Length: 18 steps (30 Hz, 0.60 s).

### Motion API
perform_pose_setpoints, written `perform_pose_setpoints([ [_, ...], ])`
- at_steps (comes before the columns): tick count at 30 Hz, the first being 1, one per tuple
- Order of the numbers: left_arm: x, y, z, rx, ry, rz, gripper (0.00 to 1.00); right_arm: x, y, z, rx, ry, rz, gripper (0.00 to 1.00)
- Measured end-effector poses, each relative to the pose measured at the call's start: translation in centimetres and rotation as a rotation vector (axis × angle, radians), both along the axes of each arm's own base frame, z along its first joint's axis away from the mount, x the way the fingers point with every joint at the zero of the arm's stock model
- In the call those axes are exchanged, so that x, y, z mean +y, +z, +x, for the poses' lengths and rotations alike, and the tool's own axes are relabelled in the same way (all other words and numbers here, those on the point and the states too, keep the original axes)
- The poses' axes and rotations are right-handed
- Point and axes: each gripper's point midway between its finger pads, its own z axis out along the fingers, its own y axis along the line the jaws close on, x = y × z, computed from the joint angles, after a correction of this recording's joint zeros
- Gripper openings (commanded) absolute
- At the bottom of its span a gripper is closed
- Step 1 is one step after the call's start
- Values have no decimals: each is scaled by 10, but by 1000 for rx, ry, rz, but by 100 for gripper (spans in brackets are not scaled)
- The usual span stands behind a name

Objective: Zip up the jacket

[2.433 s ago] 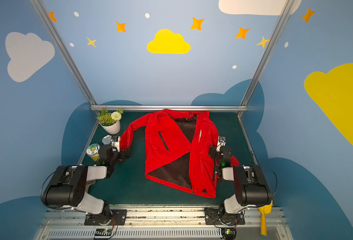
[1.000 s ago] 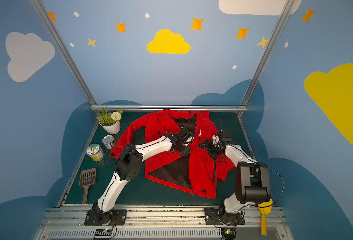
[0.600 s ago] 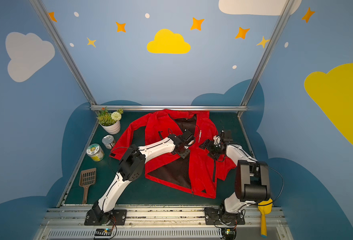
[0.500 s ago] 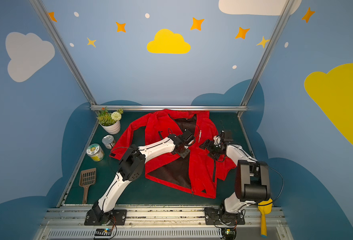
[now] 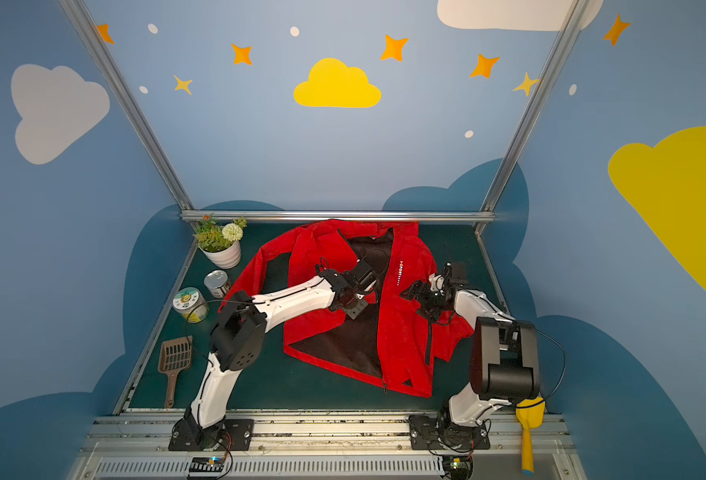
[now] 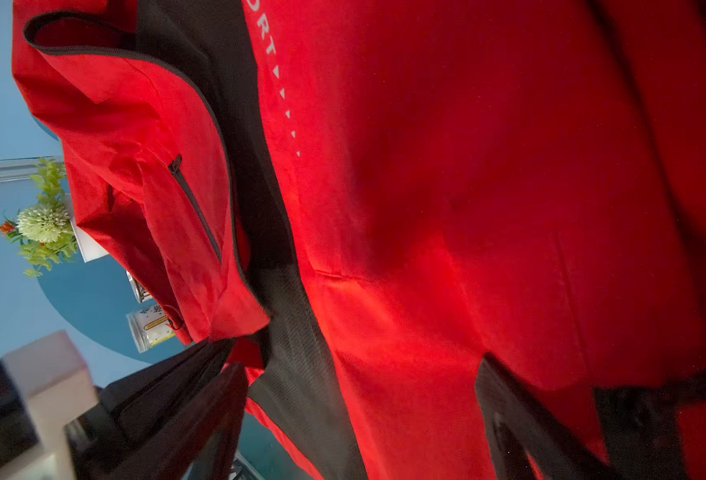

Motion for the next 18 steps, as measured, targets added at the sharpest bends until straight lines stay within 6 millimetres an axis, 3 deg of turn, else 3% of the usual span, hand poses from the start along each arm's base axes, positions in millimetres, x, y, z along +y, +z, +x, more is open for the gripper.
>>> perform_pose_setpoints([
  [4, 14, 13, -20, 1, 20, -52, 3, 12, 7, -3, 0, 32, 65, 84],
  [8, 18, 13, -32, 21, 41, -107, 3, 42, 20, -15, -13, 114, 156, 82],
  [14, 12, 10, -37, 53, 60, -161, 3, 89, 40, -41, -68, 246, 274, 67],
  [18, 7, 12, -37, 56, 66, -191, 3, 101, 40, -45, -71, 272, 325, 62],
])
